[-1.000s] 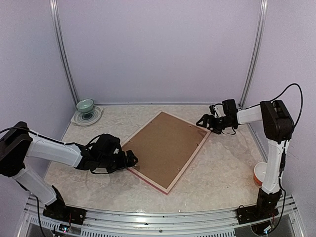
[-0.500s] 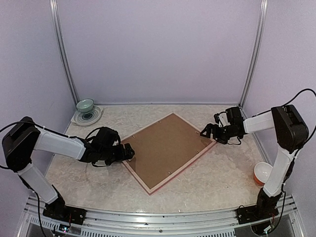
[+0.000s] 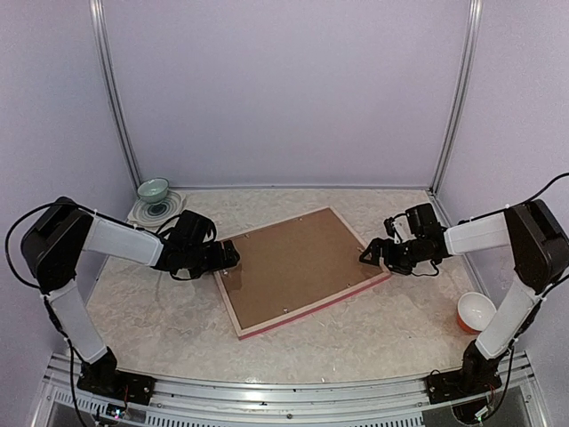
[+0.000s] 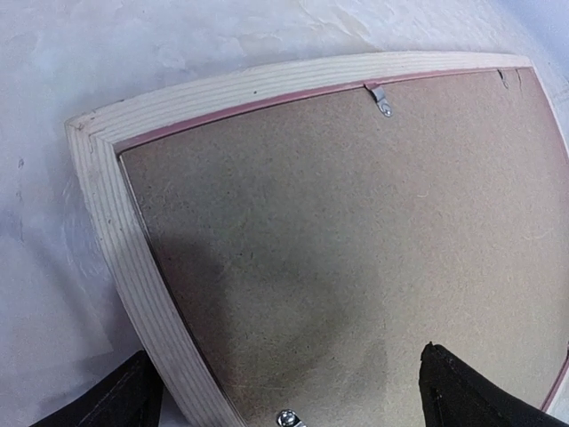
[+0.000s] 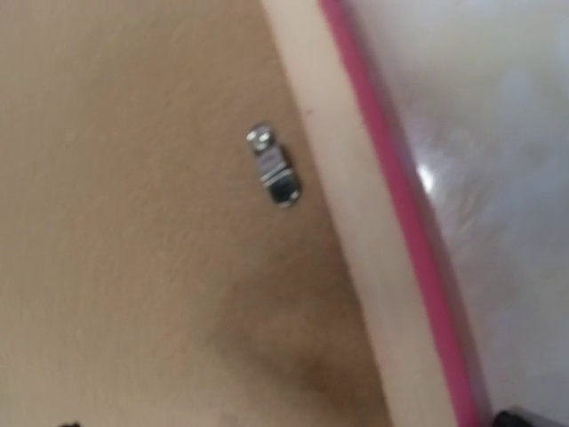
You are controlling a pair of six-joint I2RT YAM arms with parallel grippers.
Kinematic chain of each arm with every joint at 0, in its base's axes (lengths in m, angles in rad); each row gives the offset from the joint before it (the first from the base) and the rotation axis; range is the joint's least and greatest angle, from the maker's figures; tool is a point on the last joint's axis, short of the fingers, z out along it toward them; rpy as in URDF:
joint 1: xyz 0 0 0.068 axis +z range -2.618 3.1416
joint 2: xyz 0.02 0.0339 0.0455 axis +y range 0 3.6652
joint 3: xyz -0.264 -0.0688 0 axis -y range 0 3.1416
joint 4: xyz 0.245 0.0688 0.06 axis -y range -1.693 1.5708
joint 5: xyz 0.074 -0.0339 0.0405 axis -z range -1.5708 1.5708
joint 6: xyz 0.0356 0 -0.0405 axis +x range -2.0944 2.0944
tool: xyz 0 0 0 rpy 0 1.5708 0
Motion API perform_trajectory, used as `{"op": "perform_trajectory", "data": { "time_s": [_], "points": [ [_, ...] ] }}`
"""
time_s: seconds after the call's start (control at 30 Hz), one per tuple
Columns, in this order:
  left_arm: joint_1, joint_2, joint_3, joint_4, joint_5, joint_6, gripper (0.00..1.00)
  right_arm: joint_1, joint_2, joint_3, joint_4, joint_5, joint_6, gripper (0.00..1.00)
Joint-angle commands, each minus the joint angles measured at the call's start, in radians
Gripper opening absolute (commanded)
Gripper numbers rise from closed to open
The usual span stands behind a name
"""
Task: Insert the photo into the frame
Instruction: Rotate the photo frame at the center of the board.
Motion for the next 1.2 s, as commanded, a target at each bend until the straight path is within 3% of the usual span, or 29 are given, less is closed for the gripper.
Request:
{"op": "perform_trajectory", "data": {
  "time_s": [0.0, 0.63, 0.93, 1.17],
  "points": [
    [0.019, 0.085, 0.069, -0.014, 0.151, 0.047, 0.99, 0.072, -0.061, -0.042, 0.008, -0.094, 0.025, 0.99],
    [0.089, 0.327, 0.340, -0.070, 0.243, 0.131, 0.99, 0.176, -0.208, -0.162, -0.008, -0.053, 0.089, 0.99],
    [0.092, 0.209, 0.249, -0.137, 0.121, 0.165, 0.99, 0.165, -0.284, -0.028, -0.163, 0.144, 0.030, 0.99],
    [0.099, 0.091, 0.165, -0.124, 0.122, 0.179, 0.99, 0.101, -0.265, 0.041, -0.159, 0.126, 0.014, 0.99]
  ]
}}
